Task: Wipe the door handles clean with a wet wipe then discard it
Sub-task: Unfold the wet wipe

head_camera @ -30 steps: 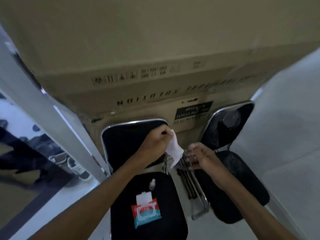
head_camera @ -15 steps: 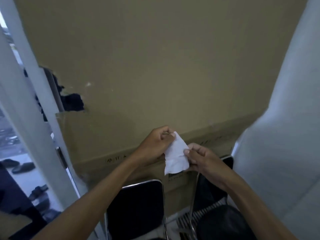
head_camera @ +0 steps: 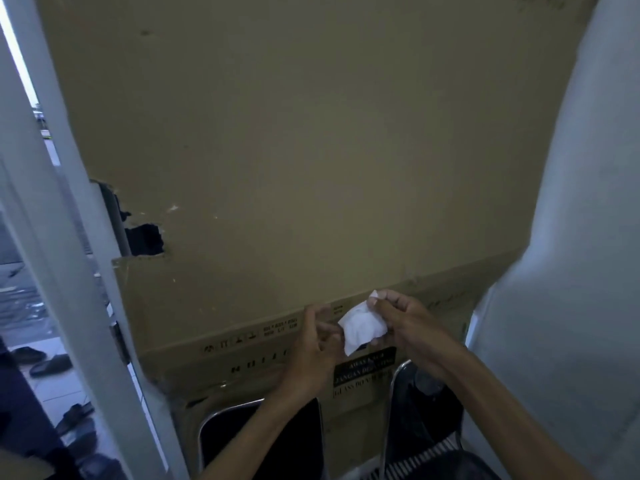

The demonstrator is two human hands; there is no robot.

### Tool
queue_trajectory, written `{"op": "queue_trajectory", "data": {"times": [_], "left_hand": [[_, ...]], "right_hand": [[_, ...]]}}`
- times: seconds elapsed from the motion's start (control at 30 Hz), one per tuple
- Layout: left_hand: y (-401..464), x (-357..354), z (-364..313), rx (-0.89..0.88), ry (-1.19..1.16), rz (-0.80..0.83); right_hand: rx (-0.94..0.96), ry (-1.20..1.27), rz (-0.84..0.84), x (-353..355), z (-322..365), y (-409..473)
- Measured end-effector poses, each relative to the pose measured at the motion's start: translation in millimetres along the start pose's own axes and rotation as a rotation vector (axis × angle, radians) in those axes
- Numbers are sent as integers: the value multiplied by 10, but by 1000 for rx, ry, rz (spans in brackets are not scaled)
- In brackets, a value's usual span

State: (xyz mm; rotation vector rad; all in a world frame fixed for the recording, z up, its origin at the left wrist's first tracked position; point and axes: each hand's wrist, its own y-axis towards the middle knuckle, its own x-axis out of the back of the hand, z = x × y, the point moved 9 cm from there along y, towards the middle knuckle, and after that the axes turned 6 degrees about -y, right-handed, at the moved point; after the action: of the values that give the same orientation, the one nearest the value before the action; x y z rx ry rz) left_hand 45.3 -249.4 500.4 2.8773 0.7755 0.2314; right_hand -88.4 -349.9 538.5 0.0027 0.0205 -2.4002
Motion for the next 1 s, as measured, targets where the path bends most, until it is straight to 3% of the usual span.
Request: {"op": "queue_trajectory", "data": {"times": [0.07,0.17,0.3,0.47,0.6,0.7,0.87,1.0], "left_hand": [[-28,-67,-323,-312,298,7],[-117,-199,-660,-673,530,1],[-190,-203,-950,-851,522,-95],[-182,-197,-1083,-842,453,-83],[-74,-126,-1101,-618,176,-97],[21,-61,-1049,-460,35,-127],[118,-12,-989,-368,80,-156],[129,7,-990,-367,77,-125]], "right_hand": [[21,38,5,43,83,7],[36,98,19,80,164,10],[42,128,18,128,213,-17],[82,171,-16,209,273,-103],[115,148,30,231,303,-156],[170,-64,3,249,321,-217],[356,-631,-115,187,358,-325],[521,-705,-280,159,460,-395]]}}
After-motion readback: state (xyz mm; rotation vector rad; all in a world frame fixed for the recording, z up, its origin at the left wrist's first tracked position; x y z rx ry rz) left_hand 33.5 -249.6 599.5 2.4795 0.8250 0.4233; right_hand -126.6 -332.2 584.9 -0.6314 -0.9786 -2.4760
